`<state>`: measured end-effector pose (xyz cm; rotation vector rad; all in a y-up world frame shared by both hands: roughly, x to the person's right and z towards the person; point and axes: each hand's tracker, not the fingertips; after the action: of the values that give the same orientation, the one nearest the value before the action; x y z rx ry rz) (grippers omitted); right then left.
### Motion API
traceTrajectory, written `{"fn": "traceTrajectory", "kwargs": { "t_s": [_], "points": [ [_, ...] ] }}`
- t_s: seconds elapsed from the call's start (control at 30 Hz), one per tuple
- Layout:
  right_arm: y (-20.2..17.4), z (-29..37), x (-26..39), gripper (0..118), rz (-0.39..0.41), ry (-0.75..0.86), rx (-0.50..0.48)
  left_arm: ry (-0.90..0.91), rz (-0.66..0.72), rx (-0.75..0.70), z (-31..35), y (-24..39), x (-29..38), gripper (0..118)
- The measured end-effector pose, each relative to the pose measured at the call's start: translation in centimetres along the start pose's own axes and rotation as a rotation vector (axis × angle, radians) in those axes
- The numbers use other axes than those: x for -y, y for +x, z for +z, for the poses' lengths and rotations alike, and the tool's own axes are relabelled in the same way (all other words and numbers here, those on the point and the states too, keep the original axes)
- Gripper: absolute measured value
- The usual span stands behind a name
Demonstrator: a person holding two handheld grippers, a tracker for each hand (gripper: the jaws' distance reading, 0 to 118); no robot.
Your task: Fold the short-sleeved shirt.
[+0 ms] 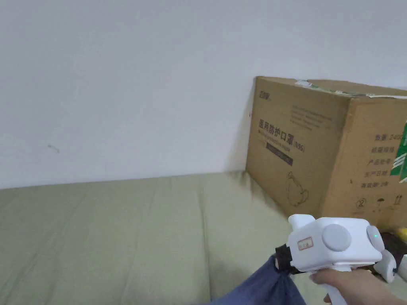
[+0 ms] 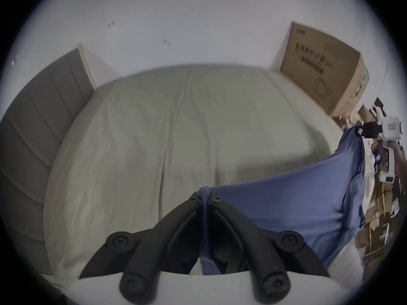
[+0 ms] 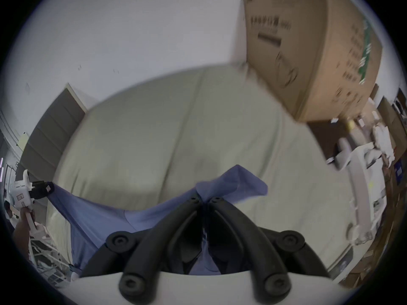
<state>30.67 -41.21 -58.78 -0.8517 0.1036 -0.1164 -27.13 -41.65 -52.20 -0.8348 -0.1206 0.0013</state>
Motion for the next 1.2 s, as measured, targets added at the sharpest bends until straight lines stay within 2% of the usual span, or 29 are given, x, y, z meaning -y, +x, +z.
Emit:
{"fn": "traceTrajectory", "kwargs": {
  "t_s": [0.1,0.3,0.37,0.53,0.67,0.73,0.87,0.97,1.03,1.1,1.17,1.2],
  "points": [
    [-0.1,5.4,-2.8,1,-0.021,0.098,-0.029,0.106,0.001,0.004,4.2,0.5,-3.0,2],
    [-2.0,13.8,-9.0,1,0.004,0.337,0.03,0.277,-0.028,-0.016,10.6,1.2,-9.4,2],
    [-2.7,16.0,-11.3,1,-0.012,0.401,0.033,0.332,-0.02,-0.02,12.3,1.2,-12.0,2],
    [-4.9,19.5,-17.7,1,-0.025,0.53,0.059,0.434,-0.02,-0.039,14.4,1.1,-18.4,2],
    [-7.2,21.0,-23.1,1,0.014,0.643,0.101,0.515,0.002,-0.08,14.7,0.8,-23.6,2],
    [-8.1,21.2,-25.4,1,0.036,0.689,0.121,0.55,0.019,-0.084,14.7,0.6,-25.8,2],
    [-9.5,20.8,-29.0,1,0.026,0.745,0.158,0.616,0.078,-0.069,13.8,0.5,-28.6,2],
    [-10.3,19.9,-29.9,1,0.061,0.809,0.211,0.627,0.076,-0.096,12.1,0.8,-29.7,2],
    [-10.4,18.7,-29.8,1,0.071,0.81,0.198,0.612,0.062,-0.106,10.7,0.9,-30.1,2],
    [-10.1,16.7,-29.0,1,0.05,0.801,0.195,0.582,0.04,-0.129,8.7,1.5,-29.6,2],
    [-9.5,13.1,-26.7,1,-0.028,0.748,0.157,0.524,0.004,-0.137,5.9,2.0,-28.3,2],
    [-9.3,11.1,-25.4,1,-0.033,0.694,0.166,0.493,-0.006,-0.143,4.4,2.3,-27.4,2]
  ]
}}
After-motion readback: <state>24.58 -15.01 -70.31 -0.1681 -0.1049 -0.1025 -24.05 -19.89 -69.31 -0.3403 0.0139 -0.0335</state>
